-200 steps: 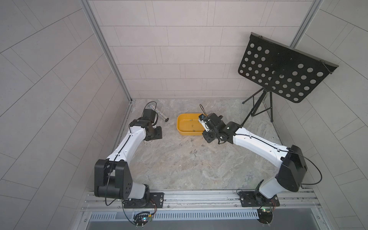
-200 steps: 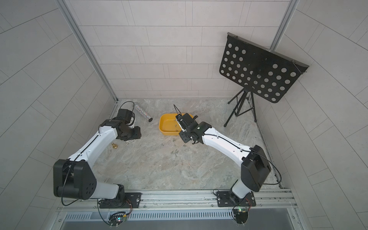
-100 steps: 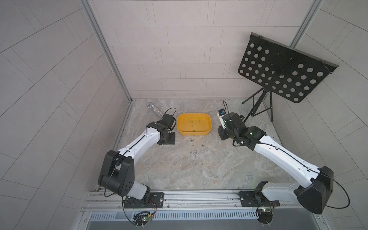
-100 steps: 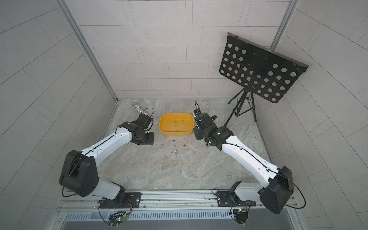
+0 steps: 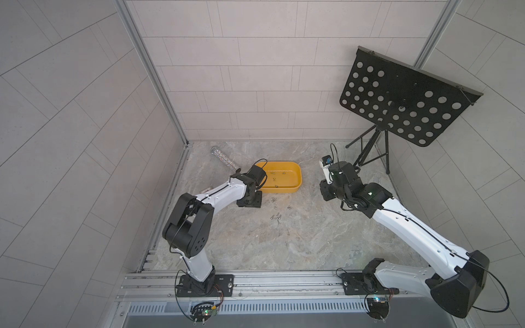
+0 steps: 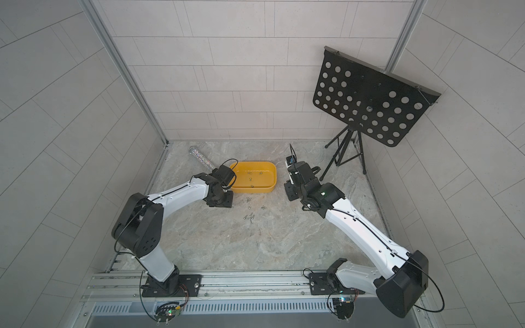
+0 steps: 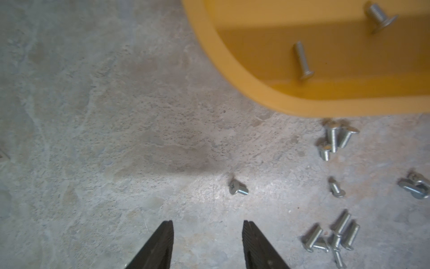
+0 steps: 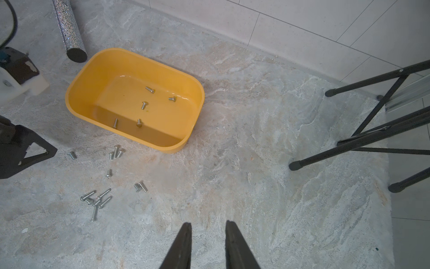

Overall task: Put the screws on the desktop into the storage box
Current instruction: Pick up the screw from the center of the board.

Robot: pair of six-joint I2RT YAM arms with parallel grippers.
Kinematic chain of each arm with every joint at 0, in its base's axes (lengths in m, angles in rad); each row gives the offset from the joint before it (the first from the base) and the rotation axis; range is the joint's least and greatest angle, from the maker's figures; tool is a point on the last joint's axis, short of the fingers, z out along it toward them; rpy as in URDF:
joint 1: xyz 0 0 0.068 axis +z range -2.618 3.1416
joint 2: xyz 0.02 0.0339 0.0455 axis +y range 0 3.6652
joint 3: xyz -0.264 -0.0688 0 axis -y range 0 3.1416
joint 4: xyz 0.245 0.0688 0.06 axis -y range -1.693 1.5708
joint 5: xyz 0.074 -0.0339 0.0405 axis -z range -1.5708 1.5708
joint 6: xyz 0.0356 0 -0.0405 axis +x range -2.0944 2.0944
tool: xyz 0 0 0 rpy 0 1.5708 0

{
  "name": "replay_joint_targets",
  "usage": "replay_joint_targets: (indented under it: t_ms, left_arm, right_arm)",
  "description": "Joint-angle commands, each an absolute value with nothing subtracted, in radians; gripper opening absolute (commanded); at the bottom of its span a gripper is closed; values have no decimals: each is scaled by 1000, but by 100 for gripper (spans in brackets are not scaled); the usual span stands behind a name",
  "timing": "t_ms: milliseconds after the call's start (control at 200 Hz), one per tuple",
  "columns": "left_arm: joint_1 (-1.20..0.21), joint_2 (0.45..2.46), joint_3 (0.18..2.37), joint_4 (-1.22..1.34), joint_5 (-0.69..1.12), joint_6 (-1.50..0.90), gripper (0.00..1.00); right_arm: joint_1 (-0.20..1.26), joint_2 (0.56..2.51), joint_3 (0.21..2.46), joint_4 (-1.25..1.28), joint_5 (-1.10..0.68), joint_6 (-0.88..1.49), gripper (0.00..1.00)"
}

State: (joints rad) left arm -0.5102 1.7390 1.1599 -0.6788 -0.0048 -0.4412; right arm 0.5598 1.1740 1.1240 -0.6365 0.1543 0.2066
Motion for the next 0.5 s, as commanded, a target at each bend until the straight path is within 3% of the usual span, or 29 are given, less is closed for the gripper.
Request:
replay_joint_targets:
  t_ms: [0,495]
  left_arm:
    - [-527,1769,1199,-665,-16,-458,54]
    - [-535,1854,1204,-640,3,-452,50]
  right_arm:
    - [554,1155,1123,-654,148,198,30]
    - [551,1166,1120,-654,138,198,30]
